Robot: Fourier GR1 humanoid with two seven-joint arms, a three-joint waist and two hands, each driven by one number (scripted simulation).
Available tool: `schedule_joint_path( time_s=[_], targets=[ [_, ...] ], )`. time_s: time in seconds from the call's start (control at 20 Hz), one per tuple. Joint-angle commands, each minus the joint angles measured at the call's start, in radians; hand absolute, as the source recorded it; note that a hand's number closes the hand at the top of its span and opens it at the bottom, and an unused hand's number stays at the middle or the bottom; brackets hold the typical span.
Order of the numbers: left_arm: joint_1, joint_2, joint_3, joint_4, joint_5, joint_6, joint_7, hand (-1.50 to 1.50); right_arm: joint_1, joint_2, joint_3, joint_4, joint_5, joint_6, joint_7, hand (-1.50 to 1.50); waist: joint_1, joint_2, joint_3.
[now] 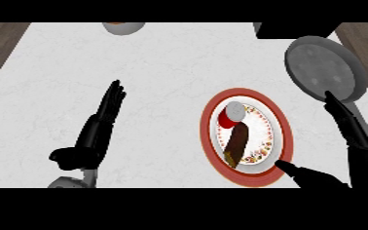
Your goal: Pick the can from the plate and place it in the pan
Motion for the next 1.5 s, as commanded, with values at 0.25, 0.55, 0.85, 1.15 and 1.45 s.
schedule_joint_path(
  time_s=[0.25, 0.55, 0.85, 1.15, 1.45],
  targets=[
    [-0.033, -0.02, -0.017, -0.006, -0.014, -0.02, 0.023, 0.0, -0.299, -0.129, 0.086, 0.08, 0.088, 0.254, 0.451, -1.5, 0.034, 0.008, -0.001],
    [-0.014, -0.02, -0.012, -0.045, -0.012, -0.019, 0.062, 0.0, -0.467, -0.067, 0.25, 0.183, 0.166, 0.417, 0.625, -1.5, 0.032, 0.003, 0.001],
    [-0.052, -0.047, 0.025, 0.045, -0.034, -0.026, 0.028, 0.0, -0.569, 0.105, 0.325, 0.354, 0.268, 0.484, 0.718, -1.5, 0.014, 0.003, 0.001],
    [0.048, -0.041, 0.026, -0.111, -0.057, -0.045, 0.095, 0.0, -0.538, 0.207, 0.266, 0.353, 0.326, 0.548, 0.722, -1.5, 0.01, 0.0, 0.002],
    [0.003, -0.078, 0.099, 0.054, -0.081, -0.095, -0.011, 0.0, -0.532, 0.291, 0.197, 0.503, 0.426, 0.542, 0.61, -1.5, 0.007, 0.002, 0.002]
  ],
)
